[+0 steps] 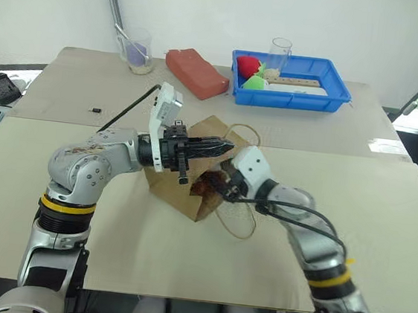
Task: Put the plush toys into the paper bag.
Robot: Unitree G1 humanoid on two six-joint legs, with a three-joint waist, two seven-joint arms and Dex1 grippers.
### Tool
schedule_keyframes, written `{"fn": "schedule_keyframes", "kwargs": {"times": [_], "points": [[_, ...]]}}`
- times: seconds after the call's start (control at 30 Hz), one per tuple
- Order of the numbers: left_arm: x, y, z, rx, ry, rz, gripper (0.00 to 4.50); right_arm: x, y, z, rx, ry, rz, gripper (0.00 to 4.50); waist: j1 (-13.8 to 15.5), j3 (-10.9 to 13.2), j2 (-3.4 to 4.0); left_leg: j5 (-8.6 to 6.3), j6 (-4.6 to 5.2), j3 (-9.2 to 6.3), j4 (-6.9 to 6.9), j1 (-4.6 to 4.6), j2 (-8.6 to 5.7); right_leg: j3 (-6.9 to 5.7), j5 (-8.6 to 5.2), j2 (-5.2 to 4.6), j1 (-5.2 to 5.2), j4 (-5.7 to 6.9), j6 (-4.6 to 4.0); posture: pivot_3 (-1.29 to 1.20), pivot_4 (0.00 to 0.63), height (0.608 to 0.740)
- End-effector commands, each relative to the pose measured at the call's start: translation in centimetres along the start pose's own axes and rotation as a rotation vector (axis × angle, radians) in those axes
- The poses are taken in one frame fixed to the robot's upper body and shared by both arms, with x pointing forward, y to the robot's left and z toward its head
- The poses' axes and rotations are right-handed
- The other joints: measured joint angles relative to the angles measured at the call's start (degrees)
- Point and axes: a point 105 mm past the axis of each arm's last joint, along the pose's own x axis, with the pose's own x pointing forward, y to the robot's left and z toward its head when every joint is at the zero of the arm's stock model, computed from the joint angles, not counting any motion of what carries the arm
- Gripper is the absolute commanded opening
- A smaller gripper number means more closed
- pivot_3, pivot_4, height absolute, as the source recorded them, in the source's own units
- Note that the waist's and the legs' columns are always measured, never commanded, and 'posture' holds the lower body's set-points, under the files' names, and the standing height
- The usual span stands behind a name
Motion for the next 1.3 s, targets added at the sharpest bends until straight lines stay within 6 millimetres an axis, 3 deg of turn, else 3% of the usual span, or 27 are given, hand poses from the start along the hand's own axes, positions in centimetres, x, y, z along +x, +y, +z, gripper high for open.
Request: {"fn": "schedule_keyframes", "kwargs": {"times": [0.03, 0.23, 0.33, 0.5, 0.8, 0.9, 1.13, 1.3], "points": [[0.1, -0.1, 1.1, 0.048, -0.033, 0.001, 0.00, -3.4, -0.1, 1.6, -0.008, -0.030, 0.050, 4.26, 0.1, 0.0, 0.00, 0.00, 0.00, 0.00, 0.00, 0.00, 0.00, 0.00, 0.00, 0.00, 0.00, 0.00, 0.00, 0.00, 0.150, 0.740], [0.1, 0.0, 1.0, 0.051, -0.037, -0.001, 0.00, -8.3, 1.7, -0.6, -0.002, 0.110, 0.196, 4.26, -0.1, 0.0, -0.02, 0.00, 0.01, 0.02, 0.00, 0.04, 0.02, 0.00, -0.01, 0.03, 0.08, -0.04, 0.02, 0.00, 0.150, 0.740], [0.1, 0.1, 1.1, 0.053, -0.037, -0.001, 0.00, -9.3, 2.8, -2.0, -0.052, 0.189, 0.263, 4.26, -0.3, 0.0, -0.02, 0.00, 0.01, 0.07, 0.01, 0.06, 0.04, 0.03, -0.02, 0.06, 0.09, -0.05, 0.02, 0.00, 0.150, 0.740], [0.2, 0.1, 1.1, 0.058, -0.038, -0.003, 0.00, -8.8, 3.3, -5.0, -0.180, 0.271, 0.271, 4.26, -0.3, 0.0, -0.03, 0.01, 0.00, 0.11, 0.03, 0.12, 0.04, 0.06, -0.02, 0.07, 0.12, -0.03, 0.03, 0.00, 0.150, 0.740], [0.2, -0.1, 1.0, 0.061, -0.039, 0.003, 0.00, -5.5, 3.2, -6.8, -0.259, 0.263, 0.258, 4.26, -0.2, 0.0, -0.04, 0.01, 0.00, 0.09, 0.04, 0.10, 0.03, 0.07, -0.01, 0.05, 0.10, -0.02, 0.02, 0.00, 0.150, 0.740], [0.1, -0.1, 1.0, 0.063, -0.041, 0.006, 0.00, -5.1, 2.9, -7.1, -0.204, 0.266, 0.229, 4.26, -0.2, 0.0, -0.04, 0.01, 0.00, 0.09, 0.04, 0.10, 0.03, 0.06, -0.01, 0.05, 0.12, -0.03, 0.02, 0.00, 0.150, 0.740], [-0.1, -0.2, 1.0, 0.065, -0.044, 0.019, 0.00, -5.7, 2.6, -4.4, 0.125, 0.140, 0.169, 4.26, -0.1, 0.0, -0.04, 0.01, 0.00, 0.03, 0.04, 0.08, 0.02, 0.06, -0.01, 0.04, 0.09, 0.03, 0.01, 0.00, 0.150, 0.740], [0.0, -0.3, 0.9, 0.065, -0.043, 0.019, 0.00, -5.5, 1.6, -5.2, 0.184, 0.160, 0.077, 4.26, -0.1, 0.0, -0.04, 0.01, 0.00, 0.01, 0.04, 0.09, 0.01, 0.04, -0.01, 0.03, 0.10, 0.03, 0.02, 0.00, 0.150, 0.740]]}}
